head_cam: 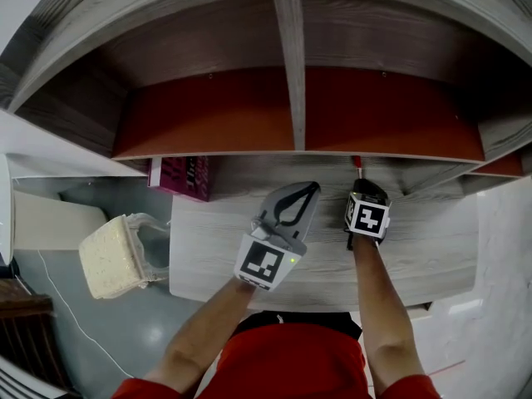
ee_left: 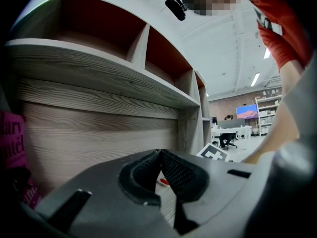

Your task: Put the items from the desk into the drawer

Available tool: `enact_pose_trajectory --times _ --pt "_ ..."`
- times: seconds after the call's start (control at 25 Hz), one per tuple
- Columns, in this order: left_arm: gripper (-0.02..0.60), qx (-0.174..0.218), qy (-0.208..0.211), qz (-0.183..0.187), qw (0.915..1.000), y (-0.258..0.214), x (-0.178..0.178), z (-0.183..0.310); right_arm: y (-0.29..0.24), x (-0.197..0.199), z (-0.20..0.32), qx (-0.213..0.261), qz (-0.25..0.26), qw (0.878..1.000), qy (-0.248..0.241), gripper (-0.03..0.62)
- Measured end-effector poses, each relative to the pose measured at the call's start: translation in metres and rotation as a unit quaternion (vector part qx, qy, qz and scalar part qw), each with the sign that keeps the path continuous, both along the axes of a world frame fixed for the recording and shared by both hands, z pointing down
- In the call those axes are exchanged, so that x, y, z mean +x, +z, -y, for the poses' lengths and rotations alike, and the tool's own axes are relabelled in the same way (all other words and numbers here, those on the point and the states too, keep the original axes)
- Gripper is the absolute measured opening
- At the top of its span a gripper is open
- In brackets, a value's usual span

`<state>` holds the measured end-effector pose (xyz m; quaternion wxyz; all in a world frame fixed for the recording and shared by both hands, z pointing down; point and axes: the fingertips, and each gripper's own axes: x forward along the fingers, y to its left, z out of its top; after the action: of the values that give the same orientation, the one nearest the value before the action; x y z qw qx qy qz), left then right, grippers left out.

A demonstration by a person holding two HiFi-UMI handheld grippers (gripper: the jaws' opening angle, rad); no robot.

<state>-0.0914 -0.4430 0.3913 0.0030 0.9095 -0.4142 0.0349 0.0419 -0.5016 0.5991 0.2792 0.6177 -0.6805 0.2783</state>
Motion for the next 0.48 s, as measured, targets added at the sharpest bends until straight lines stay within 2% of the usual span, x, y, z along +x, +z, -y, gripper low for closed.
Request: enact_pose_trajectory --times 0.24,0.36,0.48 --pt "0.008 0.007 0.001 -0.002 1.0000 -0.003 -0.008 -0.016 -0.036 -0.017 -0.019 0.054 0.006 0.998 -0.029 0.041" --pt "0.008 0.021 -0.001 -0.017 0.9996 -0.004 -0.012 -0.027 -0.061 -0.031 -0.038 0.082 0.018 0.995 -0.046 0.041" --pt "0.008 0.018 0.006 -0.011 0.9998 -0.012 -0.017 -0.045 -0.087 -0.046 -0.064 0.111 0.034 0.991 -0.062 0.041"
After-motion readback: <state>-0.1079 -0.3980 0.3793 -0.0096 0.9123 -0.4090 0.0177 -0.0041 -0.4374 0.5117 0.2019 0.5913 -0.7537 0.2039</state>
